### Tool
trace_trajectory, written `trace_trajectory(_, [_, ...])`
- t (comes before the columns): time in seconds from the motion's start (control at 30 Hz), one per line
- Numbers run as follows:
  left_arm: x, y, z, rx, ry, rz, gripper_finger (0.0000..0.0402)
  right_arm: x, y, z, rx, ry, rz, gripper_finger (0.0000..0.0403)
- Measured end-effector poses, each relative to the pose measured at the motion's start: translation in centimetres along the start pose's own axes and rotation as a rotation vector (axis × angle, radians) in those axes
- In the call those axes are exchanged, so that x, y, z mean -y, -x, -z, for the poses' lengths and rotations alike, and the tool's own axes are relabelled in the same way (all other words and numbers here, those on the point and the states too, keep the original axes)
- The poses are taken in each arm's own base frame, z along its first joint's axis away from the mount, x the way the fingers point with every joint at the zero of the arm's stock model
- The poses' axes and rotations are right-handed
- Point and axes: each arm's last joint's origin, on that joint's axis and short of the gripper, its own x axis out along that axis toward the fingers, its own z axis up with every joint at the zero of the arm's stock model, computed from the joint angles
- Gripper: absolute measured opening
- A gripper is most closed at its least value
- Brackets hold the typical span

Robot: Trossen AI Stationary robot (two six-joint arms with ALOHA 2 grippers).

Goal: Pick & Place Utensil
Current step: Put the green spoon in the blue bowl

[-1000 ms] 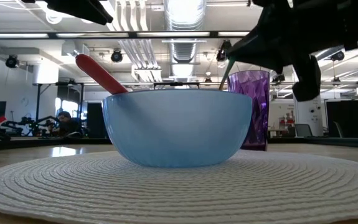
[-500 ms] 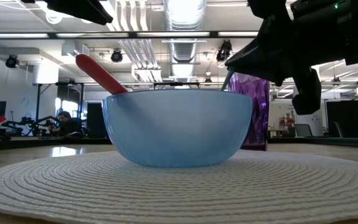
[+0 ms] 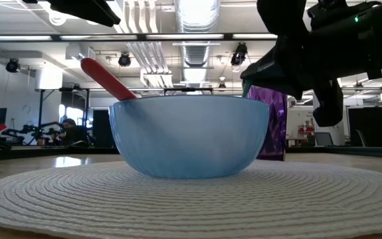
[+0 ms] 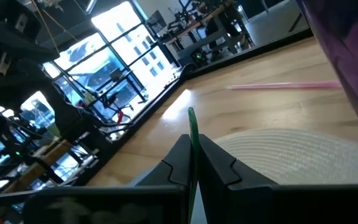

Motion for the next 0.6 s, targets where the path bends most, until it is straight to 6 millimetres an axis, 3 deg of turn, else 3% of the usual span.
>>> trace_trajectory(0.6, [0.00, 0.00, 0.00, 0.000, 0.001, -0.001, 0.0156, 0.21, -0.01, 0.18, -0.003, 0.129, 0.007, 0.0013])
